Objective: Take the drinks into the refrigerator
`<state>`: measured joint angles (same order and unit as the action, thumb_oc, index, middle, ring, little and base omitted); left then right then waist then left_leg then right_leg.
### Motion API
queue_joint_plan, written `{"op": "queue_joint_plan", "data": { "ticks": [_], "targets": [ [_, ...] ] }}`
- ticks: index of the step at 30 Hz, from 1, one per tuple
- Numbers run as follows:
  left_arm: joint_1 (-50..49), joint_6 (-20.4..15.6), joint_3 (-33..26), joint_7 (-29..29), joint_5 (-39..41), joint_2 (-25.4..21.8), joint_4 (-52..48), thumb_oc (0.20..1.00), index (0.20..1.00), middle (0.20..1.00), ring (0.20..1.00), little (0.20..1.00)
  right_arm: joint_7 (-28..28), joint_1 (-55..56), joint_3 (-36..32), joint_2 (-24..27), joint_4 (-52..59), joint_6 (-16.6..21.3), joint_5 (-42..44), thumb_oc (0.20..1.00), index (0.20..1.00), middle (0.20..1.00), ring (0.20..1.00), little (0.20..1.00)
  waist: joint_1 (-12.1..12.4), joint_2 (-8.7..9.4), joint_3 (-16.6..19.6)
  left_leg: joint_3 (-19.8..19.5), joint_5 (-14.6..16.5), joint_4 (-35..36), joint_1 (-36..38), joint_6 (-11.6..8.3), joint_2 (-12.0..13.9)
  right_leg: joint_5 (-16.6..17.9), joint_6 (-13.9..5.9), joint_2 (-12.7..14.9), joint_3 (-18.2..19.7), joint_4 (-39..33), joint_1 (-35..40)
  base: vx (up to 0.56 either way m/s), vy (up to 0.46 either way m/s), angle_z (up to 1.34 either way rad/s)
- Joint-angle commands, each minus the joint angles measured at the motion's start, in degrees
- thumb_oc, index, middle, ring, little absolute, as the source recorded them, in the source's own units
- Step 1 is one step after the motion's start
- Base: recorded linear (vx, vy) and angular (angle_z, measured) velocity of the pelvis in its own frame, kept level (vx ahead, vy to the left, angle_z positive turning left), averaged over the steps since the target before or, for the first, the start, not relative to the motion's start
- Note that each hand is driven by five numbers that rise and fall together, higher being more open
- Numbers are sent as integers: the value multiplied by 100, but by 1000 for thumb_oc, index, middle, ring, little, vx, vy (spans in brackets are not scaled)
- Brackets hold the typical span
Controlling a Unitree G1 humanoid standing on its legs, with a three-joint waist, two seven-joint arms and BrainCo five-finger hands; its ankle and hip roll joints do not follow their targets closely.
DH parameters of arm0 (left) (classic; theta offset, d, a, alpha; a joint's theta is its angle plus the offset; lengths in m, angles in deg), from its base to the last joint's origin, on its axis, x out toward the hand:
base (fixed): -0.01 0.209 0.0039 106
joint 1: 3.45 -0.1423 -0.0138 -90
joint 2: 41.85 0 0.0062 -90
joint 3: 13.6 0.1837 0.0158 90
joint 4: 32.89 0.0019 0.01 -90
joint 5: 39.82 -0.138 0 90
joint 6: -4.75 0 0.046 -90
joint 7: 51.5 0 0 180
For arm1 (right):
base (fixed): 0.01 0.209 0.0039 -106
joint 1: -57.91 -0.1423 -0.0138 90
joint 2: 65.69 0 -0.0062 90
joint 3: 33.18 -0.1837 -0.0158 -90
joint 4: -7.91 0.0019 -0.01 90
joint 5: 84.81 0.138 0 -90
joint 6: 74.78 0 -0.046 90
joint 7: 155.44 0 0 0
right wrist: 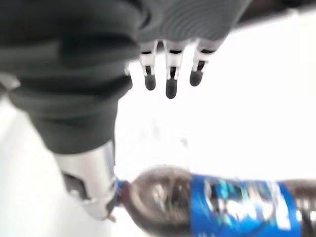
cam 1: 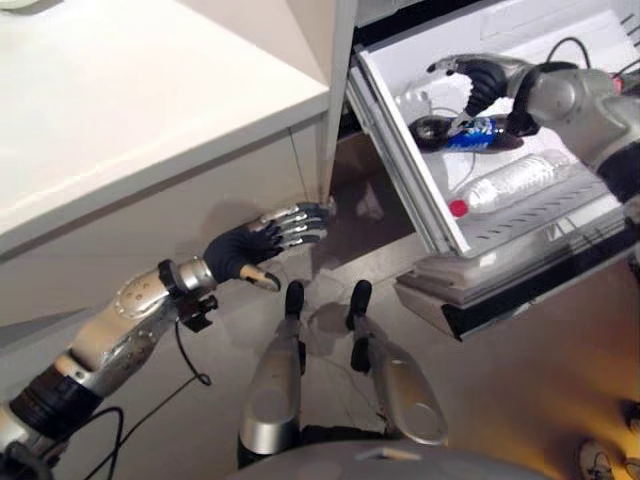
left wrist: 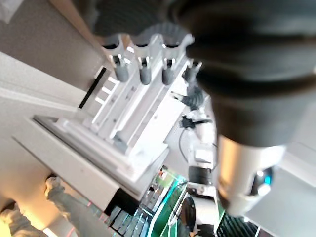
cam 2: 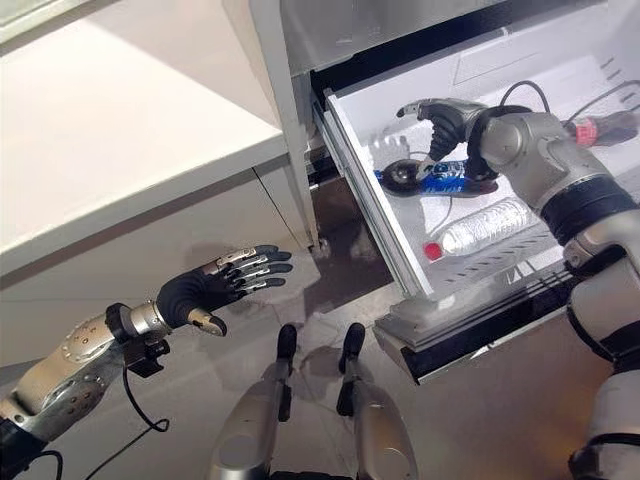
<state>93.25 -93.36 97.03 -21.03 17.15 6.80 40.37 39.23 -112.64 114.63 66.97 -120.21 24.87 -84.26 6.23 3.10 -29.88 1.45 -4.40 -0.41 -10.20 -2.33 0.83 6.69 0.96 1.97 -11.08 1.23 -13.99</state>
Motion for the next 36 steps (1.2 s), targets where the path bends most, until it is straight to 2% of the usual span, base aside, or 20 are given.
{"op": "queue_joint_plan", "data": {
  "ticks": [1, 2, 6, 7, 9, 11, 12, 13, 14, 15, 17, 20, 21, 22, 24, 27, 29, 30, 31, 36],
  "targets": [
    [-488, -169, -437, 206, -84, -161, -526, 1000, 1000, 1000, 1000, 1000, -72, -413, -44, 626, 414, 59, 500, 1000, 1000, 1000, 1000, 1000, 9, 218, 264, -86, 231, 12, 89, -136, 198, -215, -601, 143, 24, 445, 60, 62, 26, 5],
    [-566, -177, -576, 246, -89, -170, -514, 1000, 1000, 1000, 1000, 1000, -69, -148, -285, 990, 847, 151, 745, 1000, 1000, 1000, 1000, 1000, -54, 249, 392, -54, 266, 8, 146, -127, 189, -197, -626, 142, 45, 356, 162, 90, 29, 2],
    [-684, -189, -724, 300, -69, -227, -497, 1000, 1000, 1000, 1000, 1000, -145, 671, -1033, 1335, 1262, 244, 998, 1000, 1000, 1000, 1000, 1000, -66, 319, 553, -1, 315, 3, 255, -101, 174, -176, -638, 122, 104, 234, 335, 65, 37, -4],
    [-777, -196, -892, 347, -47, -169, -449, 1000, 1000, 1000, 1000, 1000, -179, 1264, -1624, 1617, 1727, 325, 1262, 1000, 1000, 1000, 1000, 1000, -173, 318, 697, 44, 373, -10, 345, -78, 158, -181, -653, 127, 152, 209, 427, 64, 37, -8],
    [-828, -194, -945, 370, -42, -179, -444, 1000, 1000, 1000, 1000, 1000, -197, 1787, -2106, 1666, 1953, 366, 1269, 1000, 1000, 1000, 1000, 1000, -168, 355, 745, 61, 404, -24, 390, -64, 152, -190, -652, 122, 178, 209, 474, 71, 39, -12],
    [-976, -171, -1112, 441, -50, -105, -393, 1000, 1000, 1000, 1000, 1000, -247, 2979, -3235, 1736, 2458, 475, 1269, 1000, 1000, 1000, 1000, 1000, -273, 380, 912, 111, 505, -75, 528, -19, 141, -245, -663, 132, 241, 256, 590, 106, 39, -21],
    [-964, -171, -1095, 440, -49, -128, -396, 1000, 1000, 1000, 1000, 1000, -245, 3080, -3333, 1736, 2486, 470, 1261, 1000, 1000, 1000, 1000, 1000, -250, 395, 911, 112, 505, -75, 530, -19, 141, -245, -663, 133, 241, 256, 591, 138, 58, -21],
    [-1075, -155, -1218, 482, -64, -72, -386, 1000, 1000, 1000, 1000, 1000, -227, 3877, -4052, 1721, 2835, 520, 1244, 1000, 1000, 1000, 1000, 1000, -341, 392, 1027, 154, 581, -91, 641, 14, 134, -290, -677, 140, 273, 289, 666, 72, 39, -14],
    [-1075, -155, -1218, 482, -64, -72, -386, 1000, 1000, 1000, 1000, 1000, -227, 3877, -4052, 1721, 2835, 520, 1244, 1000, 1000, 1000, 1000, 1000, -341, 392, 1027, 154, 581, -91, 641, 14, 134, -290, -677, 140, 273, 289, 666, 147, 88, -7],
    [-1143, -159, -1299, 513, -94, 26, -351, 1000, 1000, 1000, 1000, 1000, -303, 4730, -4817, 1547, 3053, 604, 1216, 1000, 1000, 1000, 1000, 1000, -429, 374, 1132, 207, 642, -90, 755, 45, 121, -323, -694, 145, 324, 316, 731, 113, 70, -15],
    [-1252, -162, -1383, 534, -140, 94, -357, 1000, 1000, 1000, 1000, 1000, -333, 5574, -5525, 1314, 3252, 654, 1097, 1000, 1000, 1000, 1000, 1000, -482, 363, 1228, 254, 705, -83, 865, 78, 103, -346, -713, 143, 376, 334, 792, 117, 69, -16],
    [-1331, -169, -1452, 545, -188, 180, -368, 1000, 1000, 1000, 1000, 1000, -425, 6444, -6250, 992, 3452, 726, 937, 1000, 1000, 1000, 1000, 1000, -497, 348, 1319, 298, 747, -57, 977, 106, 98, -366, -738, 138, 435, 327, 865, 112, 61, -22],
    [-1446, -180, -1575, 589, -224, 313, -360, 1000, 1000, 1000, 1000, 1000, -529, 7021, -6728, 636, 3524, 810, 729, 1000, 1000, 1000, 1000, 1000, -559, 305, 1415, 346, 783, -4, 1084, 129, 87, -382, -756, 130, 476, 303, 912, 79, 48, -16],
    [-1449, -178, -1563, 592, -225, 301, -370, 1000, 1000, 1000, 1000, 1000, -527, 7100, -6793, 617, 3565, 803, 720, 1000, 1000, 1000, 1000, 1000, -538, 310, 1419, 348, 783, 4, 1094, 129, 88, -383, -757, 128, 477, 300, 920, 135, 83, -11],
    [-1611, -205, -1692, 626, -333, 486, -367, 1000, 1000, 1000, 1000, 1000, -692, 7912, -7402, -29, 3715, 893, 403, 1000, 1000, 1000, 1000, 1000, -601, 257, 1544, 410, 811, 119, 1240, 160, 74, -389, -790, 111, 551, 245, 1002, 104, 67, -14],
    [-1673, -263, -1741, 637, -401, 549, -351, 1000, 1000, 1000, 1000, 1000, -763, 8280, -7568, -443, 3665, 952, 324, 1000, 1000, 1000, 1000, 1000, -635, 222, 1613, 437, 827, 174, 1325, 176, 69, -402, -799, 102, 594, 241, 1029, 64, 44, -16],
    [-1754, -313, -1834, 661, -457, 632, -346, 1000, 1000, 1000, 1000, 1000, -828, 8717, -7564, -1005, 3388, 986, 182, 1000, 1000, 1000, 1000, 1000, -707, 170, 1676, 475, 851, 238, 1425, 192, 64, -431, -814, 88, 636, 257, 1058, 55, 41, -18],
    [-1758, -315, -1832, 663, -457, 626, -345, 1000, 1000, 1000, 1000, 1000, -835, 8722, -7560, -1013, 3382, 995, 174, 1000, 1000, 1000, 1000, 1000, -701, 174, 1680, 477, 853, 242, 1432, 192, 65, -434, -814, 86, 638, 258, 1061, 69, 49, -14],
    [-1794, -351, -1840, 662, -483, 658, -334, 1000, 1000, 1000, 1000, 1000, -935, 8870, -7421, -1347, 2952, 988, 88, 1000, 1000, 1000, 1000, 1000, -736, 139, 1709, 495, 876, 259, 1495, 203, 51, -448, -816, 82, 662, 271, 1084, 35, 25, -9],
    [-1943, -416, -1893, 616, -535, 708, -322, 1000, 1000, 1000, 1000, 1000, -1035, 8998, -6971, -1903, 2066, 941, 33, 1000, 1000, 1000, 1000, 1000, -763, 105, 1771, 563, 897, 321, 1630, 204, 51, -457, -825, 70, 720, 263, 1144, 34, 28, -4]
  ]
}}
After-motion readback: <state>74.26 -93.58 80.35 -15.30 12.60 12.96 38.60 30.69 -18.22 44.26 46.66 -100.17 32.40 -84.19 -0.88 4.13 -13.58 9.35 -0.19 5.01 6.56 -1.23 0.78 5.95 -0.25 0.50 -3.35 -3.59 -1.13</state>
